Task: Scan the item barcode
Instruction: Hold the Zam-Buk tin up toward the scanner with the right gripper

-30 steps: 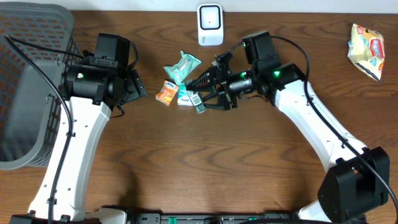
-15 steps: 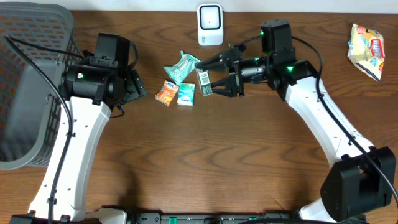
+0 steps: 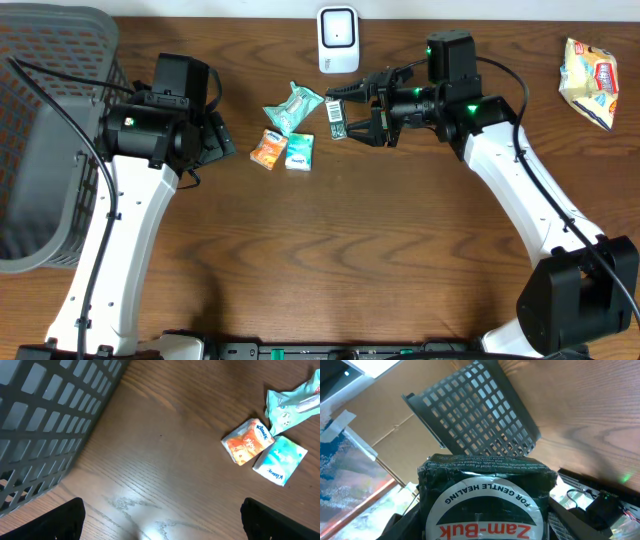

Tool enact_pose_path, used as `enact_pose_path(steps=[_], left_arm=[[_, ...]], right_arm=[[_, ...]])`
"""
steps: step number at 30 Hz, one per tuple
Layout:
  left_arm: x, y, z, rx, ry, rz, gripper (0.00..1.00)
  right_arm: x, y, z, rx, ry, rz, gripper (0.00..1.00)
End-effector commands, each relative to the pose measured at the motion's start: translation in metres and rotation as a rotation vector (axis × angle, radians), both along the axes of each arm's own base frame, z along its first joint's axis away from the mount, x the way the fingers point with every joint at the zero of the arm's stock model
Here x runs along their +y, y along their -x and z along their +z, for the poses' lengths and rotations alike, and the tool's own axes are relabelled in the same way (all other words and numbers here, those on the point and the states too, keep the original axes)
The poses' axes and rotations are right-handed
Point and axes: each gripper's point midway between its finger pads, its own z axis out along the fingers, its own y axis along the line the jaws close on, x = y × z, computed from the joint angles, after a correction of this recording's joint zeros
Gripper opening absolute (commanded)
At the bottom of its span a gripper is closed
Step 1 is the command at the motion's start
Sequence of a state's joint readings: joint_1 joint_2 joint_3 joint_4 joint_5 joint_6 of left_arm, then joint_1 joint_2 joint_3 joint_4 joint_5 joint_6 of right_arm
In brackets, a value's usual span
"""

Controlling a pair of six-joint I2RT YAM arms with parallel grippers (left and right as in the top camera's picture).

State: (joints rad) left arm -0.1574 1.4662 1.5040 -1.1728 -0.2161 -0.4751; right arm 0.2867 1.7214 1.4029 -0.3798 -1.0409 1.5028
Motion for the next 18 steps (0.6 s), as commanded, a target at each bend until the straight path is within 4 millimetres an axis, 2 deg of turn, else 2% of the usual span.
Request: enact_pose_path(steps=[1, 18], left_arm=[[0.0035, 0.0005, -0.0014, 0.005, -0.011, 0.017, 0.98], [0.0035, 0.0005, -0.0014, 0.005, -0.011, 0.017, 0.98]], right_arm=[[-0.0071, -0.0085, -0.0024, 0.006, 0.007, -0.033, 0.53], [-0.0087, -0.0097, 0.0024, -0.028, -0.010, -0.017, 0.53]])
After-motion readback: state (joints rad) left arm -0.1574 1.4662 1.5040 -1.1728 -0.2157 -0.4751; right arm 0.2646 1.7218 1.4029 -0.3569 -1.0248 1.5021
